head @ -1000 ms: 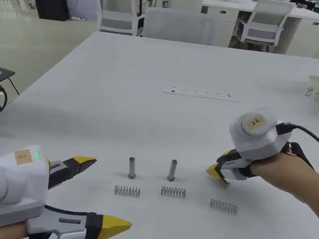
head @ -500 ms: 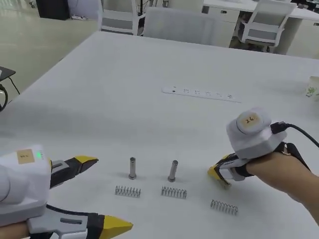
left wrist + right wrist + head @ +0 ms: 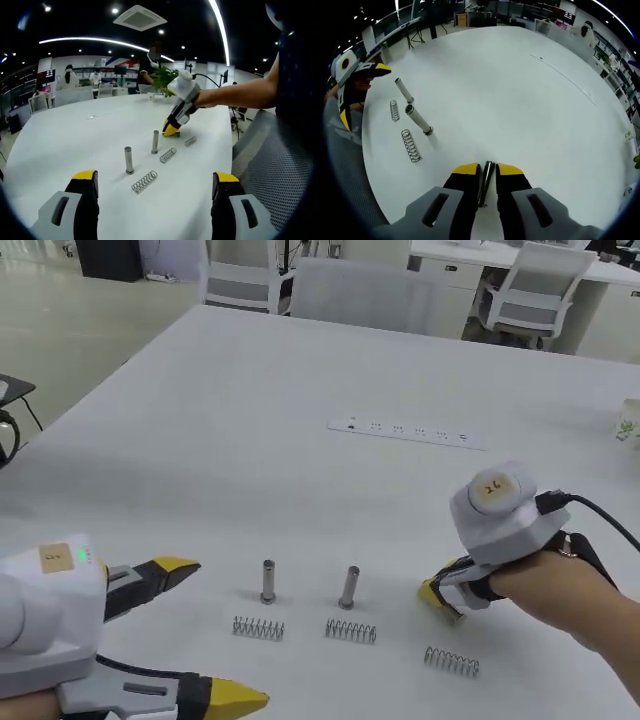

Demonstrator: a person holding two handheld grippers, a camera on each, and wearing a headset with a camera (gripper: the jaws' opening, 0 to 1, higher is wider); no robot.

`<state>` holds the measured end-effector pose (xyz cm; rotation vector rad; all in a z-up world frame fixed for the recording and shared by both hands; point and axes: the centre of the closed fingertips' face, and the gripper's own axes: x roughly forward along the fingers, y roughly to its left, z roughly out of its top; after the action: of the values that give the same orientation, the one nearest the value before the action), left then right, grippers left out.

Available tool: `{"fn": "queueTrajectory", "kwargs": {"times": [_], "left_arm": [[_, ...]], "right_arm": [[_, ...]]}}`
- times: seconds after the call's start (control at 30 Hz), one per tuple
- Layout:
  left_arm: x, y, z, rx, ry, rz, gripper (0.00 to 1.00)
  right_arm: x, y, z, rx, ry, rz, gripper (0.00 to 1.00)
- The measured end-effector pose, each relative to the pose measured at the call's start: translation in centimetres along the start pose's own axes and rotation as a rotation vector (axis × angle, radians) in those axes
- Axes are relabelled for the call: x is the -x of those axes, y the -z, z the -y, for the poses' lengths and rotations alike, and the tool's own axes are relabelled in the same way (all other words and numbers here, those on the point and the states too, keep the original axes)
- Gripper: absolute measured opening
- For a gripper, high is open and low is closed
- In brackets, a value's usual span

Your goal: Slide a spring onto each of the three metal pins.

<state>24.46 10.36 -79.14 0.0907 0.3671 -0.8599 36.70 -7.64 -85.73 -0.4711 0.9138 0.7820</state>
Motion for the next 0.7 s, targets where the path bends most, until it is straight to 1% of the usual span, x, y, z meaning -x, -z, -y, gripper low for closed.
{"fn": "queueTrajectory", "kwargs": {"times": [0.2, 0.4, 0.7], "left_arm": [[0.02, -0.01, 0.02, 0.0, -0.001, 0.001, 0.92], [0.03, -0.07, 0.0, -0.001, -0.001, 0.003, 0.92], [0.1, -0.13, -0.1, -0.001, -0.004, 0.006, 0.91]], "right_arm": [[-0.06, -0.02, 0.06, -0.027, 0.0, -0.002, 0.07], [-0.04, 0.02, 0.09, -0.053, 0.0, -0.007, 0.06], [0.38, 0.31, -0.54, -0.054, -0.008, -0.008, 0.05]]}}
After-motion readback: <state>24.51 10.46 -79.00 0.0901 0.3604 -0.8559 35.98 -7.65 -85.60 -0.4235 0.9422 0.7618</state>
